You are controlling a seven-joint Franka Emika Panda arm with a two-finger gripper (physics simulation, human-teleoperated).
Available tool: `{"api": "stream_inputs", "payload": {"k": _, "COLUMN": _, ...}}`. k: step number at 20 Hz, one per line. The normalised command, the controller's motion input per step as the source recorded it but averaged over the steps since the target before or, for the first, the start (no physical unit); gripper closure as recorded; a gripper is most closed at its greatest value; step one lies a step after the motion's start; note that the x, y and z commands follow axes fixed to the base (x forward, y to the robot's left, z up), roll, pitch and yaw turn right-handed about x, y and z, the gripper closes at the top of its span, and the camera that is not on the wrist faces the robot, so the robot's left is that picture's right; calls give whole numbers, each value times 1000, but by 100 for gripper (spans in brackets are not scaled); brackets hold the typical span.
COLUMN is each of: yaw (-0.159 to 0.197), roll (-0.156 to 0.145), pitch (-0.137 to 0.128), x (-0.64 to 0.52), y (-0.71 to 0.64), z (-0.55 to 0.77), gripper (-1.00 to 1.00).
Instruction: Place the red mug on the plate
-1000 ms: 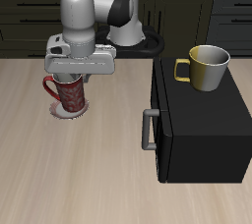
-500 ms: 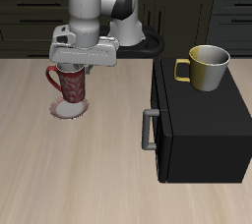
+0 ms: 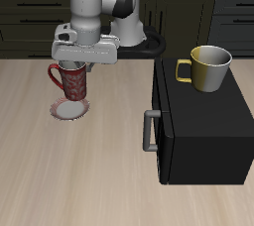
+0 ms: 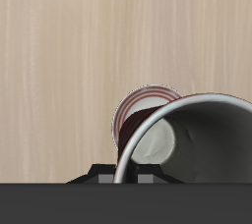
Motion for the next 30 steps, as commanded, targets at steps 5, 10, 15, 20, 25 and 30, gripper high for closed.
{"api": "stream_inputs", "payload": {"k": 5, "yaw": -16, "roll": -43, "pitch": -11, "x": 24, "y": -185, "z": 7, "gripper": 100}}
{"api": "stream_inputs", "payload": {"k": 10, "yaw": -1, "roll": -32, "pitch": -36, "x": 107, "y": -76, "z": 69, "gripper": 100}}
{"api": "stream_inputs", "payload": {"k": 15, "yaw": -12, "roll": -7, "pitch": 9, "x": 29, "y": -8, "z": -52, "gripper": 100}}
{"api": "stream_inputs", "payload": {"k": 20, "yaw": 2, "roll": 30, "pitch": 39, "x": -3, "y": 95, "z": -179, "gripper": 100}}
{"api": "stream_inputs", "payload": {"k": 25, "yaw": 8, "roll": -7, "pitch": 24, "x": 69, "y": 3, "z": -150, "gripper": 100}}
{"api": "stream_inputs", "payload": {"k": 30, "yaw": -3, "roll": -4, "pitch": 25, "x": 26, "y": -21, "z": -114, "gripper": 100}}
